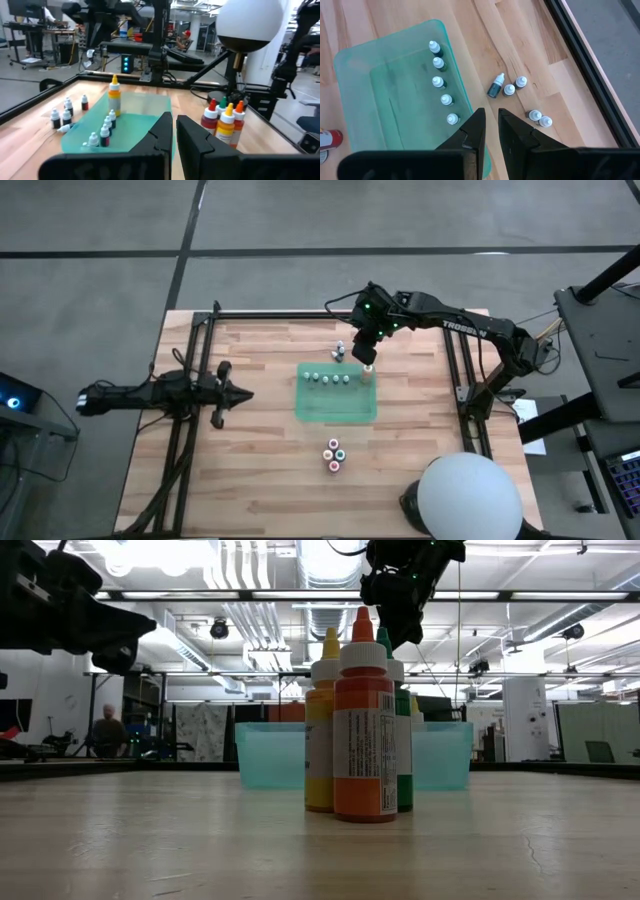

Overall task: Pick & Place food coloring
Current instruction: Put the small black food coloring bottle into the green container

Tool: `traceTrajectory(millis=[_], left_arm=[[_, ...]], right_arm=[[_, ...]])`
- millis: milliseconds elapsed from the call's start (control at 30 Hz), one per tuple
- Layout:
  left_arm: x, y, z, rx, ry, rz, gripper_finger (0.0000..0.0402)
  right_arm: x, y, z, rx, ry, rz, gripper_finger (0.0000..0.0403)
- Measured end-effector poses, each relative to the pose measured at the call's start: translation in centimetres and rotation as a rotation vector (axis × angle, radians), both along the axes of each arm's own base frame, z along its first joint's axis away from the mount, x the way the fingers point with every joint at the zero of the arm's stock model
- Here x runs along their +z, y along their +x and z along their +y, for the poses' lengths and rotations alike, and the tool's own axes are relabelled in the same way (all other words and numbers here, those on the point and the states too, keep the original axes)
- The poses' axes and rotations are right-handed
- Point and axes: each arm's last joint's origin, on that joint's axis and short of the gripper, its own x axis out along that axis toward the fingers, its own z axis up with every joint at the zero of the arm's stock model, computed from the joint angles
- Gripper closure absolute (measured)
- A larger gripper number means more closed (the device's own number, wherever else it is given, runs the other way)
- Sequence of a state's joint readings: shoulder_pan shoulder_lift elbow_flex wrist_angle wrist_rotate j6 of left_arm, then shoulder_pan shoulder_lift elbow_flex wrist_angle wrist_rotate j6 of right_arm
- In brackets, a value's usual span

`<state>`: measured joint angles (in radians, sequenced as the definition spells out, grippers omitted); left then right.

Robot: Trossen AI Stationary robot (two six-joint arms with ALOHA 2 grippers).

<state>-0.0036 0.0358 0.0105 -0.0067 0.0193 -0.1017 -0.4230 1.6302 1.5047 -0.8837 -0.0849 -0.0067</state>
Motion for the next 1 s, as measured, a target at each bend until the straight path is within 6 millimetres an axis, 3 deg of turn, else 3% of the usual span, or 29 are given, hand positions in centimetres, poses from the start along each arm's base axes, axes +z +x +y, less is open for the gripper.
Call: traceTrajectory(millis=[1000], left_arm=[[0.37,-0.21,-0.12,-0.012,0.0,-0.049,0.0402]], right_arm=[[0.0,-0.01,0.0,0.0,0.0,0.001,0.036]])
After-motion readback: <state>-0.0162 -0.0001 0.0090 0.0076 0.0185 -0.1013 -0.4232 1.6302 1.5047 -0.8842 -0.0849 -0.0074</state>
